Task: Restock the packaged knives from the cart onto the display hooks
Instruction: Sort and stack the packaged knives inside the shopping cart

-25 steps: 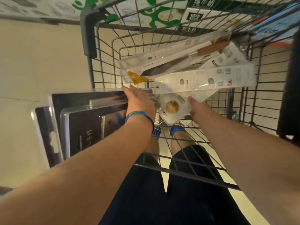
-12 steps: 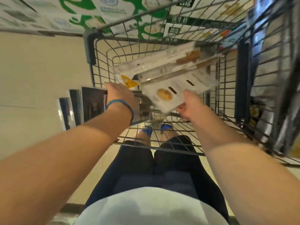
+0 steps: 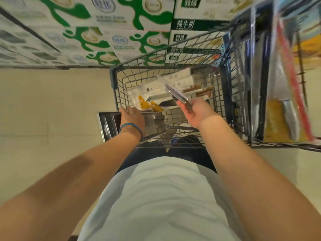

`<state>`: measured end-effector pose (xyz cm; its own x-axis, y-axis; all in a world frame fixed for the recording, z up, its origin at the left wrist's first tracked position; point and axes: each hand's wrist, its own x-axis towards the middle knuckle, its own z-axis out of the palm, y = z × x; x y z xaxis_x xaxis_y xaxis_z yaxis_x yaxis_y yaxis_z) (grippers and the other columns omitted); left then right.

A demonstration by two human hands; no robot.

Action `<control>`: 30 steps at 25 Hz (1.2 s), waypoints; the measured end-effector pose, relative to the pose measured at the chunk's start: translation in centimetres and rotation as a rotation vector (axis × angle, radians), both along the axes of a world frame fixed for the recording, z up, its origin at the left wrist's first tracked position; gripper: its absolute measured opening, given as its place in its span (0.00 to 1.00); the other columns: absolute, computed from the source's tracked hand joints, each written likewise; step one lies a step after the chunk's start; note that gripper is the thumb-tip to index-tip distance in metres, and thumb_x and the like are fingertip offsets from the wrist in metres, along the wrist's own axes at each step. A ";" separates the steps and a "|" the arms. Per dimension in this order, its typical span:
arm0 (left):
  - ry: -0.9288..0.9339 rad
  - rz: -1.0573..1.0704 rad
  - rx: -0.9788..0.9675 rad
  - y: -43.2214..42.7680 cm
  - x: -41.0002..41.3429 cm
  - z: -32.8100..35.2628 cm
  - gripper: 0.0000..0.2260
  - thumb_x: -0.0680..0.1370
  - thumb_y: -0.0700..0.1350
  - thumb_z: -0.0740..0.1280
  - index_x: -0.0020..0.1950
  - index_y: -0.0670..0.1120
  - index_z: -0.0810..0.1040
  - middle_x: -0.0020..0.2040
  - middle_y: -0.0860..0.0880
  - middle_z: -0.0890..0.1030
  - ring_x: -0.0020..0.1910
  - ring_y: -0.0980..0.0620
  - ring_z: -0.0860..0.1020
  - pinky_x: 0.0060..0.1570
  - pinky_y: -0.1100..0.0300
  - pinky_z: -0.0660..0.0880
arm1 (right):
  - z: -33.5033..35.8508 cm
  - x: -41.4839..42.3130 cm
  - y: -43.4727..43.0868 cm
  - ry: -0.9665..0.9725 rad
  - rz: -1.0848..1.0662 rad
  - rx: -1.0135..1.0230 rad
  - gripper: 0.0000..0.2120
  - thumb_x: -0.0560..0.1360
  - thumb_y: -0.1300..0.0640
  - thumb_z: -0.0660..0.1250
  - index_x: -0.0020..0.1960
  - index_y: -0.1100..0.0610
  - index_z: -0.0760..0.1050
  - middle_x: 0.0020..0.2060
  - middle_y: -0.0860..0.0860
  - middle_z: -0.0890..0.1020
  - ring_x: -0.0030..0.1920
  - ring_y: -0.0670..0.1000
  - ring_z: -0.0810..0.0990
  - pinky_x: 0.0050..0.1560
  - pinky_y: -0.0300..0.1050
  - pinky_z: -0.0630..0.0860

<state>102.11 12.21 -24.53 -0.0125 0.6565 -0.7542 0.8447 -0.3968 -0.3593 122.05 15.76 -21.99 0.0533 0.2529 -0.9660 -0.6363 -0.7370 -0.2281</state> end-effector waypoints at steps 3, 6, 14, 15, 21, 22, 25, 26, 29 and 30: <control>-0.179 0.119 0.007 1.4 -0.3 0.6 0.26 0.80 0.60 0.60 0.72 0.47 0.69 0.68 0.45 0.73 0.65 0.42 0.72 0.63 0.44 0.70 | 1.6 0.8 -0.5 0.019 -0.025 0.027 0.11 0.83 0.63 0.64 0.64 0.64 0.77 0.56 0.62 0.85 0.40 0.52 0.88 0.32 0.38 0.81; -0.725 0.618 0.043 3.5 0.4 2.0 0.39 0.72 0.66 0.70 0.77 0.52 0.63 0.72 0.48 0.71 0.67 0.45 0.73 0.64 0.47 0.73 | 3.4 1.3 0.5 0.003 0.108 0.049 0.09 0.83 0.56 0.65 0.58 0.61 0.80 0.47 0.57 0.87 0.38 0.49 0.87 0.32 0.37 0.81; -1.656 1.001 0.207 10.5 2.1 11.2 0.04 0.70 0.53 0.78 0.42 0.60 0.85 0.43 0.64 0.85 0.47 0.66 0.82 0.47 0.71 0.76 | 12.1 3.3 6.6 0.040 0.543 0.426 0.22 0.82 0.38 0.57 0.59 0.54 0.80 0.31 0.48 0.77 0.28 0.45 0.73 0.26 0.36 0.71; -1.716 1.068 0.237 11.2 2.4 12.1 0.03 0.71 0.54 0.77 0.42 0.59 0.85 0.43 0.64 0.85 0.46 0.67 0.82 0.45 0.73 0.75 | 12.9 3.4 7.1 -0.064 0.526 0.481 0.22 0.82 0.39 0.57 0.60 0.53 0.80 0.31 0.47 0.76 0.28 0.45 0.72 0.28 0.37 0.70; -2.041 1.594 0.315 14.8 5.0 16.6 0.30 0.62 0.61 0.78 0.57 0.47 0.80 0.52 0.48 0.86 0.51 0.47 0.85 0.52 0.48 0.82 | 13.8 4.4 4.1 -0.678 0.835 0.803 0.13 0.75 0.41 0.74 0.57 0.42 0.79 0.52 0.43 0.86 0.54 0.44 0.84 0.57 0.48 0.80; -2.022 1.608 0.315 15.0 5.6 17.0 0.33 0.62 0.62 0.78 0.61 0.46 0.78 0.54 0.47 0.86 0.52 0.46 0.84 0.52 0.46 0.81 | 13.9 4.7 3.6 -0.659 0.834 0.817 0.13 0.73 0.42 0.76 0.55 0.44 0.81 0.51 0.43 0.87 0.53 0.44 0.85 0.57 0.49 0.81; -1.997 1.601 0.309 14.9 8.2 16.6 0.27 0.70 0.59 0.75 0.63 0.46 0.77 0.54 0.47 0.85 0.53 0.46 0.84 0.53 0.46 0.81 | 14.5 7.1 3.0 -0.658 0.839 0.850 0.15 0.70 0.38 0.75 0.51 0.44 0.83 0.47 0.40 0.88 0.49 0.42 0.86 0.55 0.50 0.83; -2.021 1.610 0.297 14.7 9.3 16.4 0.24 0.73 0.58 0.74 0.63 0.46 0.77 0.54 0.48 0.86 0.53 0.46 0.84 0.52 0.47 0.81 | 14.7 8.2 2.8 -0.676 0.846 0.861 0.15 0.70 0.37 0.75 0.51 0.44 0.83 0.47 0.39 0.88 0.48 0.42 0.86 0.53 0.49 0.83; -2.051 1.626 0.182 13.6 13.5 16.1 0.23 0.76 0.62 0.68 0.63 0.48 0.78 0.55 0.50 0.85 0.53 0.51 0.84 0.51 0.53 0.82 | 15.4 12.3 1.9 -0.792 0.817 0.873 0.11 0.73 0.42 0.76 0.49 0.48 0.83 0.43 0.46 0.88 0.43 0.47 0.86 0.47 0.50 0.83; -1.996 1.637 0.135 13.1 15.1 15.8 0.25 0.76 0.66 0.64 0.62 0.48 0.79 0.55 0.50 0.85 0.53 0.51 0.84 0.48 0.54 0.81 | 15.6 13.8 1.5 -0.843 0.774 0.878 0.12 0.74 0.43 0.76 0.48 0.52 0.83 0.42 0.51 0.87 0.42 0.51 0.85 0.46 0.49 0.81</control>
<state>117.21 25.33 -8.74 0.0039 0.8659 -0.5003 -0.4260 0.4540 0.7825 135.89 17.29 -6.38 0.0956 0.9669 -0.2367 0.4009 -0.2550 -0.8799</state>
